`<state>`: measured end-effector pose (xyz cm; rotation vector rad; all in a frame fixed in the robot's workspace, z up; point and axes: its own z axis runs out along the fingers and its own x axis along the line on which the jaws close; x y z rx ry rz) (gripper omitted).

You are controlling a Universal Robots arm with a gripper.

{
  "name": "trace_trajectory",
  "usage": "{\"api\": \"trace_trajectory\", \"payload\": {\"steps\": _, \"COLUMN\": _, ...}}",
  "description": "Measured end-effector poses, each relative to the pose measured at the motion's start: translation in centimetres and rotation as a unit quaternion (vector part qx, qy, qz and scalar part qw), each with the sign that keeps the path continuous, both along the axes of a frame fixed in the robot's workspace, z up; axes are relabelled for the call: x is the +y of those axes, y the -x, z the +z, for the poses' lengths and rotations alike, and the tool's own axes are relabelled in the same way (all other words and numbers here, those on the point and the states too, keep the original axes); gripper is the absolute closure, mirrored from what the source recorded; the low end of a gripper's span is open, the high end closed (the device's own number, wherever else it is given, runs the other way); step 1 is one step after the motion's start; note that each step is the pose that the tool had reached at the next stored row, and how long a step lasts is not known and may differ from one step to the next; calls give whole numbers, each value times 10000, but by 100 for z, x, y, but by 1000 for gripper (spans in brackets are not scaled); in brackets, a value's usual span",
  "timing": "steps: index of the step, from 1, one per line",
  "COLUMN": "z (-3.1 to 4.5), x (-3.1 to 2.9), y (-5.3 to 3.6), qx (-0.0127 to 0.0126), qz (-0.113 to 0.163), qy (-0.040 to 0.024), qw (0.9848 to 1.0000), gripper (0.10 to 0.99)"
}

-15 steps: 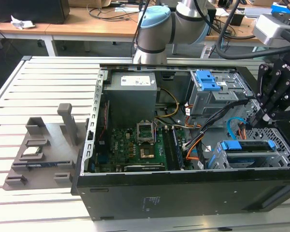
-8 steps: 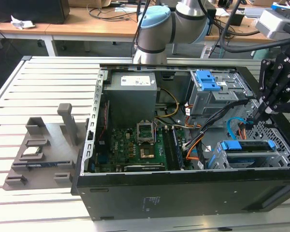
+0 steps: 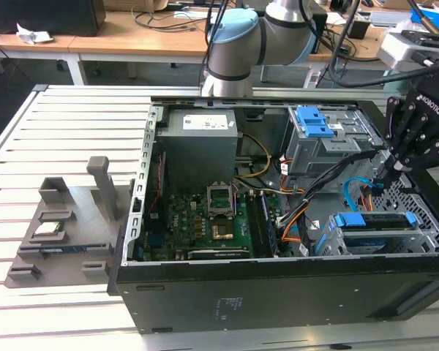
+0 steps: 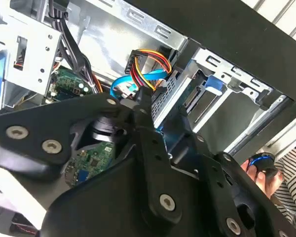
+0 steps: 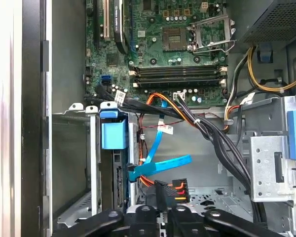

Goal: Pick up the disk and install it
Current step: 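Insert the first disk wire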

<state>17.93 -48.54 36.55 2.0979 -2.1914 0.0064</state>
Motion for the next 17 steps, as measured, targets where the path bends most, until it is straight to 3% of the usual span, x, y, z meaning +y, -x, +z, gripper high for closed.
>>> {"api": "trace_trajectory", "payload": {"steps": 1, "z": -8, "x": 7, "y": 0, "qx": 0, "qz": 0, "qy": 17, "qw": 10000, "gripper": 667}}
{"api": "trace_trajectory", "payload": {"steps": 7, "z": -103, "x": 12, "y": 0, "qx": 0, "qz": 0, "qy": 83, "qw": 10000, "gripper": 667}}
{"api": "trace_trajectory", "payload": {"steps": 15, "z": -118, "x": 12, "y": 0, "qx": 0, "qz": 0, "qy": 95, "qw": 10000, "gripper": 667}}
{"api": "trace_trajectory", "payload": {"steps": 16, "z": -119, "x": 12, "y": 0, "qx": 0, "qz": 0, "qy": 95, "qw": 10000, "gripper": 745}}
{"api": "trace_trajectory", "payload": {"steps": 17, "z": -120, "x": 12, "y": 0, "qx": 0, "qz": 0, "qy": 95, "qw": 10000, "gripper": 745}}
